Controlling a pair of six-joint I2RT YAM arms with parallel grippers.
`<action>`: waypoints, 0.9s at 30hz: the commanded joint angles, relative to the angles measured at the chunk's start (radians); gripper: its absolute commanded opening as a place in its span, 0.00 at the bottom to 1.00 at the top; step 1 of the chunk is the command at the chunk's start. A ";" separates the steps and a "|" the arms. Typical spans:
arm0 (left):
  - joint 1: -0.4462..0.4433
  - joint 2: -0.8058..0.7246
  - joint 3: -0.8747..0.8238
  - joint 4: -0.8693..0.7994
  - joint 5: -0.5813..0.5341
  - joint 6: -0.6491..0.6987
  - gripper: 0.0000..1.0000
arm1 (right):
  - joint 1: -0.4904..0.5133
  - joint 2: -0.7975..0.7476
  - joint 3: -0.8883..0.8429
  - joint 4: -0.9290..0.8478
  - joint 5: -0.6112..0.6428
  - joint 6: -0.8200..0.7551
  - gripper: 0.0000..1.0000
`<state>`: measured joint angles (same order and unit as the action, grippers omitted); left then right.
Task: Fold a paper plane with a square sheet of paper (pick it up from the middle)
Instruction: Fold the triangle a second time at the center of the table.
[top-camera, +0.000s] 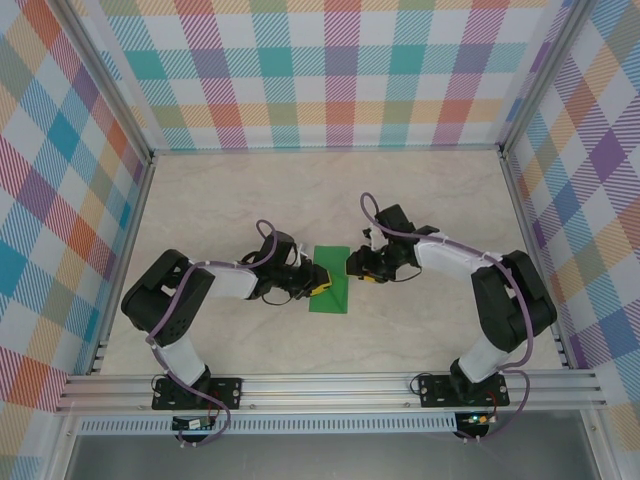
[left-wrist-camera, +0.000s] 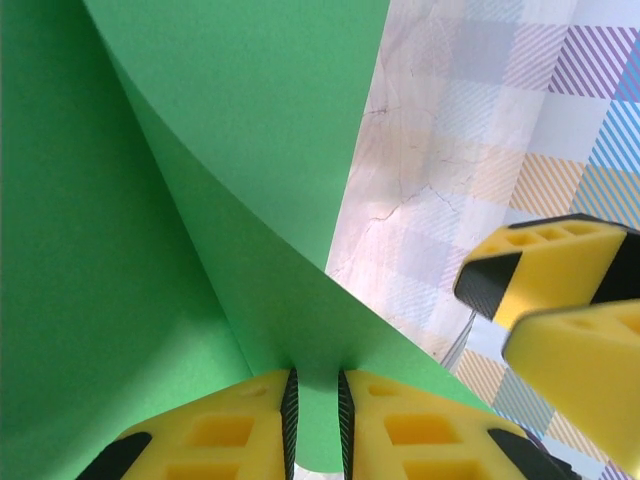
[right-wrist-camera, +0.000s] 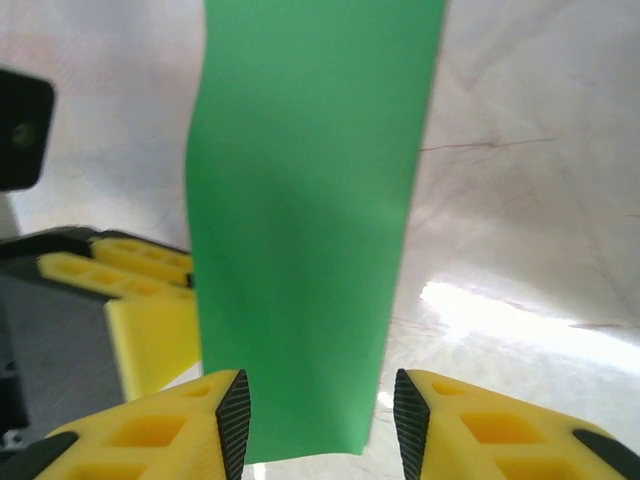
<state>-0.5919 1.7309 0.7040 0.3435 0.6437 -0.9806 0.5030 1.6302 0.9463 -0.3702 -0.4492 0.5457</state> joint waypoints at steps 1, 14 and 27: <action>-0.008 0.006 0.024 -0.008 -0.007 -0.005 0.20 | 0.000 0.008 -0.017 0.077 -0.150 -0.027 0.45; -0.008 0.010 0.033 -0.018 -0.016 -0.006 0.19 | 0.000 0.047 -0.029 0.101 -0.220 -0.056 0.34; -0.009 -0.049 0.027 -0.020 -0.005 -0.004 0.18 | 0.000 0.116 0.030 0.036 -0.145 -0.122 0.08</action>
<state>-0.5919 1.7287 0.7174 0.3397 0.6350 -0.9806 0.5037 1.7191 0.9375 -0.3050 -0.6178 0.4671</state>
